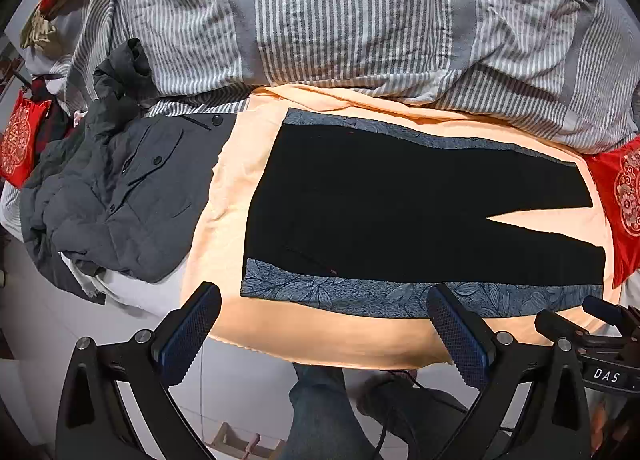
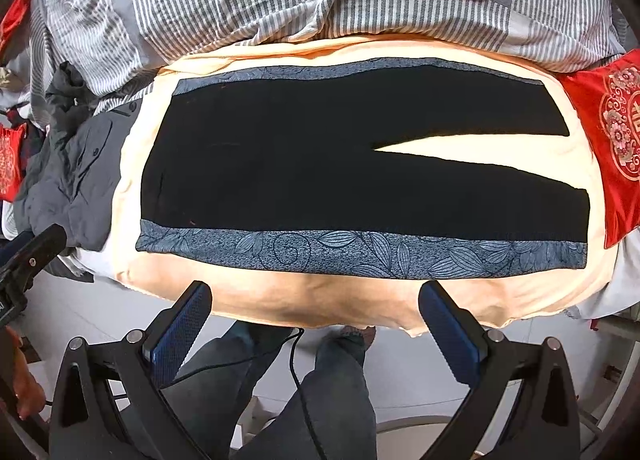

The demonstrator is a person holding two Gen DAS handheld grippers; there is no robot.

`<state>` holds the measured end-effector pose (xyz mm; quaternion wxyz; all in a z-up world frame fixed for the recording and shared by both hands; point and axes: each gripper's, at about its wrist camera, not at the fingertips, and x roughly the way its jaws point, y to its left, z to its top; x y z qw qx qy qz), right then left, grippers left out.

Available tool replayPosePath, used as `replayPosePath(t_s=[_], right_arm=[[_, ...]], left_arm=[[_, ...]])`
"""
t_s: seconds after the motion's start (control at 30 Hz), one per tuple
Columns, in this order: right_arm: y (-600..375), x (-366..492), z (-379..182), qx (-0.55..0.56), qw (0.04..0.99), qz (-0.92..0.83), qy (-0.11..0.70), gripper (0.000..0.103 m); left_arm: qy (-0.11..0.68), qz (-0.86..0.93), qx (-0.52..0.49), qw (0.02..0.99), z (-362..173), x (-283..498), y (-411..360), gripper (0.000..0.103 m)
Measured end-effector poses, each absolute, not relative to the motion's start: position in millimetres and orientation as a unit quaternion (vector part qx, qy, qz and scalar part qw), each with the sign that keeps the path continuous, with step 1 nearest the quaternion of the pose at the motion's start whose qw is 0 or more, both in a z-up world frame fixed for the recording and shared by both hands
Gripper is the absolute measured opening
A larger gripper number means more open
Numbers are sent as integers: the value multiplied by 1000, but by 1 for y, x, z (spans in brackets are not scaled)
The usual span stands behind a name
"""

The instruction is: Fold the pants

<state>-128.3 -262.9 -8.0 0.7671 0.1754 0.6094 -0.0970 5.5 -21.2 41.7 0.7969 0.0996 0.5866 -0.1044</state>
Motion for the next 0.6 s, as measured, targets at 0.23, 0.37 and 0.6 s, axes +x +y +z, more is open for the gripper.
replayPosePath(t_s=[0.23, 0.37, 0.6], right_arm=[[-265, -128, -8, 177, 767, -94, 610, 103], [-265, -128, -8, 176, 767, -94, 610, 103], [-272, -134, -9, 171, 771, -87, 608, 103]], left_arm=[[587, -97, 100, 798, 42, 3, -26, 103], [587, -89, 96, 799, 42, 0, -26, 103], [585, -74, 83, 803, 42, -11, -28, 103]])
